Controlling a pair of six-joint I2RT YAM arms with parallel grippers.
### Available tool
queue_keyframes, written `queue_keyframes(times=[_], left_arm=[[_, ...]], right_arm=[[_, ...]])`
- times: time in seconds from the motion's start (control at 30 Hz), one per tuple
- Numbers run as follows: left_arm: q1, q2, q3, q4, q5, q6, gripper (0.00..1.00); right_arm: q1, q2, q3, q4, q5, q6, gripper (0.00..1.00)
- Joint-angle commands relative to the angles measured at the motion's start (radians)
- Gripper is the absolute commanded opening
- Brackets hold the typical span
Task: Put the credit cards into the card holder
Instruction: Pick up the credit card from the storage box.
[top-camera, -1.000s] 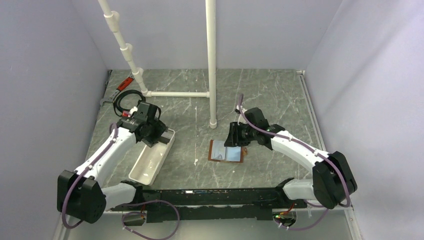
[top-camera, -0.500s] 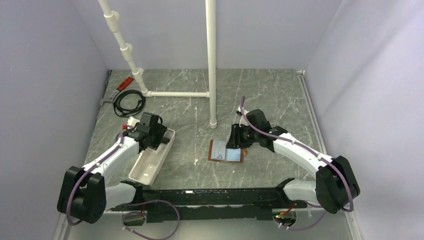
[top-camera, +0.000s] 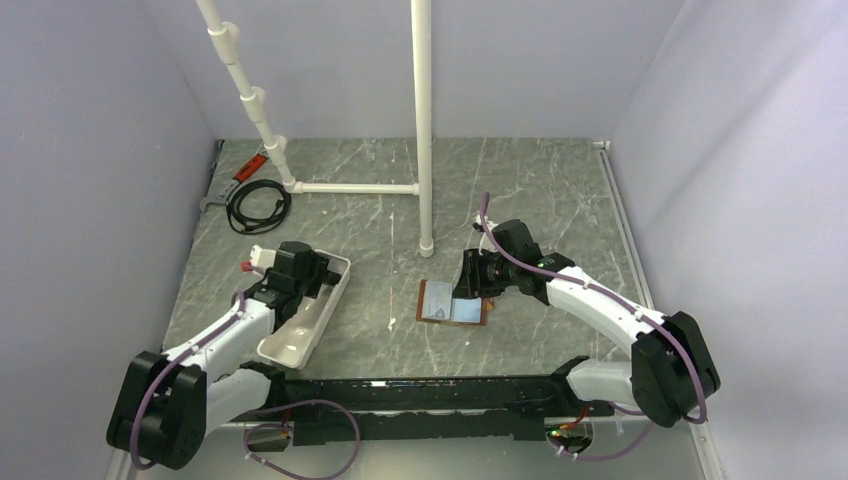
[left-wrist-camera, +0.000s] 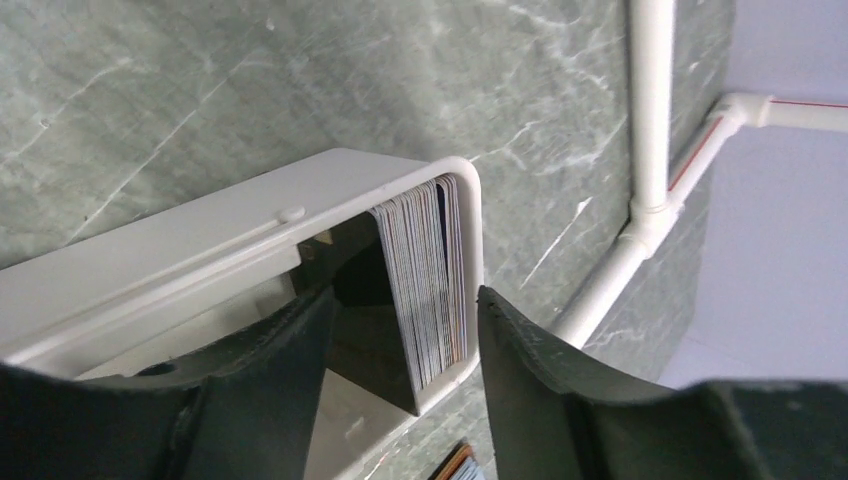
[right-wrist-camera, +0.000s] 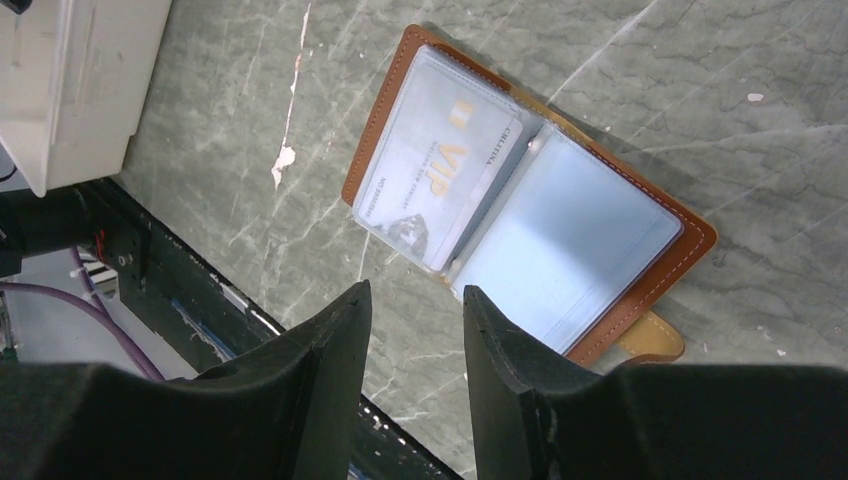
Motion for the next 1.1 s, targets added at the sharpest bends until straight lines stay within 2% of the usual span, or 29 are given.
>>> queue_keyframes(times=[0.0,0.1,0.27,0.63,0.8,0.93,1.07], left_arm=[[0.007,-0.053,-0.037,0.169,-0.071,-0.022,0.55],[0.009,-0.059,-0.062,0.221,-0.075,-0.035,0.52],[0.01,-0.07,-0.044,0.201,-0.066,-0.008,0.46],[0.01,-0.099,0.037,0.014,-0.036,0.007,0.36],[0.012,-0.105,0.066,-0.064,-0.024,-0.004,0.27],[0.012,-0.105,0.097,-0.138,-0.017,-0.013,0.16],[0.013,-0.111,0.122,-0.187,-0.006,-0.02,0.11]], right_arm=[[-0.001,-0.008,-0.008,0.024,0.01,-0.003,0.41],[-0.001,-0.005,-0.005,0.018,0.01,-0.006,0.41],[-0.002,-0.001,0.001,0.012,0.01,-0.008,0.41],[-0.001,0.008,0.002,0.018,0.005,-0.008,0.4],[-0.002,0.01,-0.005,0.024,0.003,-0.006,0.4],[-0.002,0.011,-0.009,0.028,0.001,-0.005,0.4],[-0.002,0.015,-0.011,0.029,-0.002,-0.003,0.4]])
